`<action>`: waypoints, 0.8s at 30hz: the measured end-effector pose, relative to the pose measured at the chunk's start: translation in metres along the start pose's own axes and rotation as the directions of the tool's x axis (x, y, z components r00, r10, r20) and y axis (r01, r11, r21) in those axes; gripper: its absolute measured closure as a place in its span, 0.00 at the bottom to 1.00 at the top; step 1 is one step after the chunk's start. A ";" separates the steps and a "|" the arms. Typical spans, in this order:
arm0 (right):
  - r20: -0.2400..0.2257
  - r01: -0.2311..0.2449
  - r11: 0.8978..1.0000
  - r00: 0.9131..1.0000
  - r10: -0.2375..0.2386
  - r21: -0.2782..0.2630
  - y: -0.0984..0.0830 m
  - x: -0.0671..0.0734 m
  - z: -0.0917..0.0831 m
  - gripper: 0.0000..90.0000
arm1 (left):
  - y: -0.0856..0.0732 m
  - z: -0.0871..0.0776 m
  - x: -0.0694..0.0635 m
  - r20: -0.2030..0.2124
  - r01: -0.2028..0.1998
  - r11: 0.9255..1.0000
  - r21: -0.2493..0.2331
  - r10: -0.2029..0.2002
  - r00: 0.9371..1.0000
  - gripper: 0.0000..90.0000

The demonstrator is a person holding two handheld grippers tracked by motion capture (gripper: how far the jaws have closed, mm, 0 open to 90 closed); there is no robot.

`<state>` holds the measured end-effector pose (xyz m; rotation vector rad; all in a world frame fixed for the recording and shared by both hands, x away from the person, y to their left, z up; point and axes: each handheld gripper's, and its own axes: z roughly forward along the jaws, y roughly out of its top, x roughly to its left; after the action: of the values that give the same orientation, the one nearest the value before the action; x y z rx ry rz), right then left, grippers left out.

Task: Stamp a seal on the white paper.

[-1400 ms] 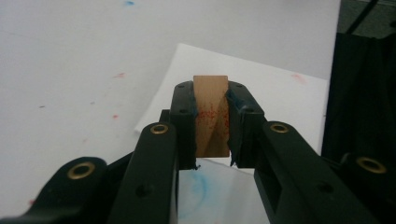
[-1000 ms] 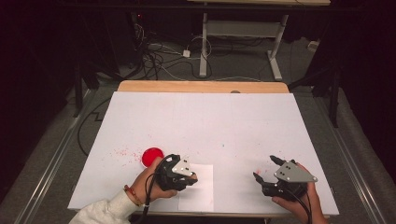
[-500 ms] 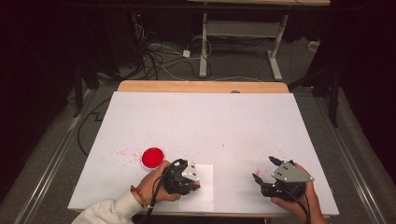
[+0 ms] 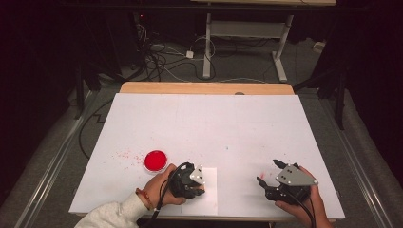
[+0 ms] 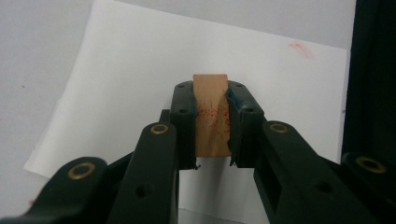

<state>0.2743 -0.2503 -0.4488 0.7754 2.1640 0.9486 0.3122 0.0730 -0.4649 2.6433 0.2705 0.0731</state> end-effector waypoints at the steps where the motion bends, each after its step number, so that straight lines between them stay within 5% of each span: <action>1: 0.000 0.001 1.000 1.000 -0.001 -0.001 0.000 0.000 0.000 0.26 | 0.000 0.000 0.000 0.001 0.000 1.000 0.000 0.000 1.000 0.82; 24: 0.002 0.003 1.000 1.000 -0.003 -0.002 0.000 -0.001 0.000 0.26 | -0.003 0.000 0.002 0.013 0.003 1.000 -0.019 -0.002 1.000 0.82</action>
<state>0.2746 -0.2515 -0.4484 0.7719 2.1614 0.9487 0.3136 0.0761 -0.4666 2.6235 0.2675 0.0579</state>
